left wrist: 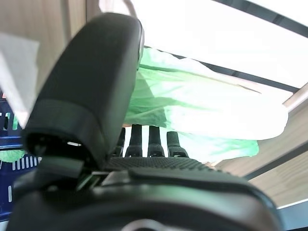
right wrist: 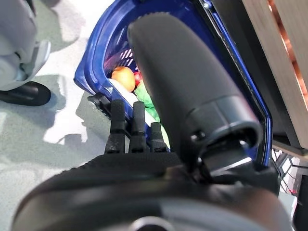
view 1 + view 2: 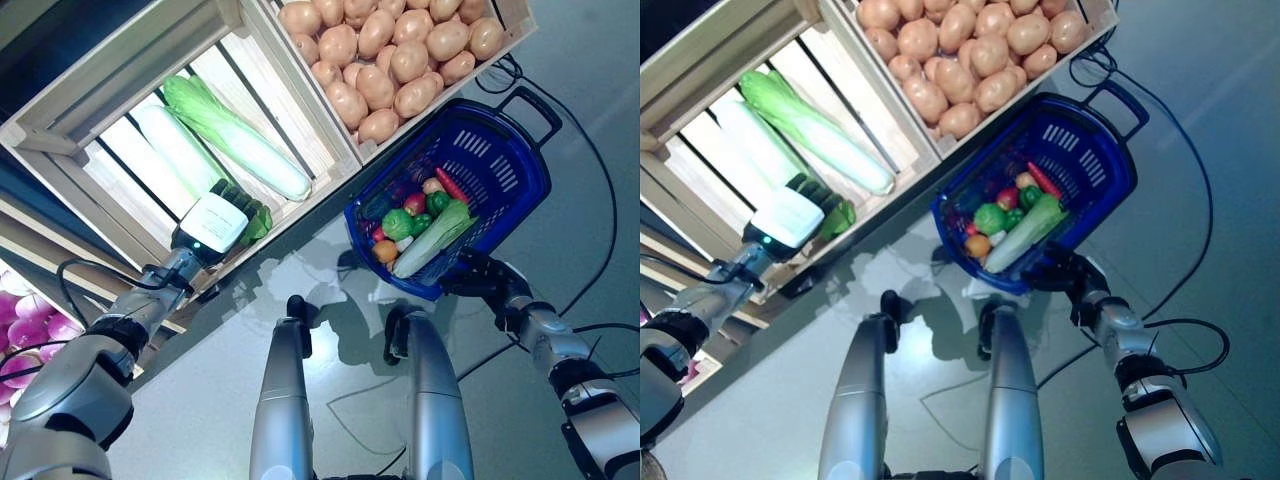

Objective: Put vegetables into the basket

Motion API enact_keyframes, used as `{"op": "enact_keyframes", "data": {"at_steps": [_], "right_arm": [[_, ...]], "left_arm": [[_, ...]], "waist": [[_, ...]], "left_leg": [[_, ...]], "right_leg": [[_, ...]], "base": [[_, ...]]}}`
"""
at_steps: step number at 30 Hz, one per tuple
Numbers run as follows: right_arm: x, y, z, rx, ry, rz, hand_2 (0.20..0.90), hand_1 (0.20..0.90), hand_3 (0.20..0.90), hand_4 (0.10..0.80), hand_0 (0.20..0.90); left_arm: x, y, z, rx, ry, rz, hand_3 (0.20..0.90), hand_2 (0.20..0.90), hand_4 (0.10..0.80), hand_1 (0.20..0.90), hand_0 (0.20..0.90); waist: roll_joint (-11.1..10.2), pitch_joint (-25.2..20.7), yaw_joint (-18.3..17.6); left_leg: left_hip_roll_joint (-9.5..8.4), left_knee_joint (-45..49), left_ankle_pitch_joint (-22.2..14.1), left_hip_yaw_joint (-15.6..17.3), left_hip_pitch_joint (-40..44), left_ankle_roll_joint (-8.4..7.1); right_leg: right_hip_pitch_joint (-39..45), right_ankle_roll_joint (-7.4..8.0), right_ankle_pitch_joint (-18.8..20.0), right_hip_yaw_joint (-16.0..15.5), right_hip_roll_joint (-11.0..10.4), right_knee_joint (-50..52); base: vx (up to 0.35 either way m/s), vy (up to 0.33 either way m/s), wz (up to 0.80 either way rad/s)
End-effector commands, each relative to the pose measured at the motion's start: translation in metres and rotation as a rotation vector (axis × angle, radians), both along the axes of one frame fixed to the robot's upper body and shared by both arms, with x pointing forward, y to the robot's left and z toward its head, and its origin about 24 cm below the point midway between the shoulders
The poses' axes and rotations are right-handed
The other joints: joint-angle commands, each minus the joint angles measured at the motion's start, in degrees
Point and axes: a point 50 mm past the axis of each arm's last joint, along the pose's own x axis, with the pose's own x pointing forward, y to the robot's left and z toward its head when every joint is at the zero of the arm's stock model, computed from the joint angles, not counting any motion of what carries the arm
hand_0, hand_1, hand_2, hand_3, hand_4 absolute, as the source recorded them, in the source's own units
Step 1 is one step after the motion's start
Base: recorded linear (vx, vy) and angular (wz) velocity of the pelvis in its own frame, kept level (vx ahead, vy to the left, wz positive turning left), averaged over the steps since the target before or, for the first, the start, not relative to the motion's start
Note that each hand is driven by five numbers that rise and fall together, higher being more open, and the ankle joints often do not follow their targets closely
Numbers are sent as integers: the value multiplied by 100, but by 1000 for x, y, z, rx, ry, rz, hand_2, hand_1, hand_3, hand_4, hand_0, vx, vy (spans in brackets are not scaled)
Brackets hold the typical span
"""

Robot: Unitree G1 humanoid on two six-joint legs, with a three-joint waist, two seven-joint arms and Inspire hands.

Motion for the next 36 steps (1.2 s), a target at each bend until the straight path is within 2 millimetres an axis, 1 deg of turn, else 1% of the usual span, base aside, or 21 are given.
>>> {"op": "enact_keyframes", "data": {"at_steps": [1, 6, 12, 15, 19, 23, 24, 25, 26, 36], "right_arm": [[-6, -28, 20, 3, -95, -106, 900, 900, 900, 800, 900], [-8, -32, 20, 2, -103, -119, 900, 900, 900, 800, 900], [-5, -30, 22, 5, -108, -124, 900, 900, 900, 800, 900], [-4, -28, 24, 7, -110, -118, 900, 900, 900, 800, 900], [-3, -28, 27, 17, -134, -106, 900, 900, 900, 800, 900], [-1, -27, 30, 16, -145, -106, 900, 900, 900, 800, 900], [-1, -27, 30, 16, -146, -105, 900, 900, 900, 800, 900], [0, -26, 32, 14, -148, -101, 900, 900, 900, 800, 900], [0, -26, 32, 12, -147, -101, 900, 900, 900, 800, 900], [0, -30, 34, 16, -151, -114, 900, 900, 900, 800, 900]], "left_arm": [[10, 10, 59, -24, -261, 38, 900, 900, 800, 900, 900], [12, 7, 60, -27, -267, 22, 900, 900, 800, 900, 900], [13, 2, 63, -27, -309, -8, 900, 900, 800, 900, 900], [14, 0, 69, -37, -346, -41, 900, 900, 800, 900, 900], [14, -4, 81, -2, -381, -114, 900, 900, 800, 900, 900], [17, -8, 87, -7, -371, -117, 900, 900, 800, 900, 900], [17, -8, 87, -11, -367, -114, 691, 691, 660, 691, 691], [17, -8, 87, -16, -358, -107, 594, 594, 596, 594, 594], [17, -7, 86, -20, -355, -105, 300, 300, 400, 300, 300], [17, -6, 82, -5, -329, -108, 300, 300, 400, 300, 300]], "waist": [[4, -8, -54], [-9, -8, -63], [-35, -8, -77], [-59, -8, -75], [-95, -8, -71], [-99, -8, -73], [-97, -8, -72], [-97, -8, -71], [-100, -8, -73], [-121, -8, -65]], "left_leg": [[-117, 385, -839, 350, 205, 329], [-105, 475, -855, 342, 69, 324], [-67, 580, -880, 351, -73, 340], [-53, 576, -859, 344, -106, 348], [-26, 666, -876, 321, -191, 369], [-18, 725, -878, 313, -259, 364], [-17, 727, -877, 314, -263, 364], [-20, 715, -875, 314, -256, 366], [-20, 716, -879, 317, -254, 359], [-12, 679, -860, 353, -260, 367]], "right_leg": [[303, 247, 562, 134, -121, -556], [199, 243, 559, 133, -132, -509], [57, 233, 536, 145, -124, -412], [17, 228, 531, 129, -118, -374], [-45, 210, 504, 112, -102, -298], [-103, 199, 488, 101, -98, -238], [-111, 204, 489, 105, -99, -230], [-108, 206, 488, 107, -96, -233], [-101, 210, 491, 110, -93, -245], [-90, 207, 516, 88, -72, -285]], "base": [[0, 0, 0], [0, 0, 0], [0, 0, 0], [0, 0, 0], [0, 0, 0], [0, 0, 0], [0, 0, 0], [0, 0, 0], [0, 0, 0], [0, 0, 0]]}}
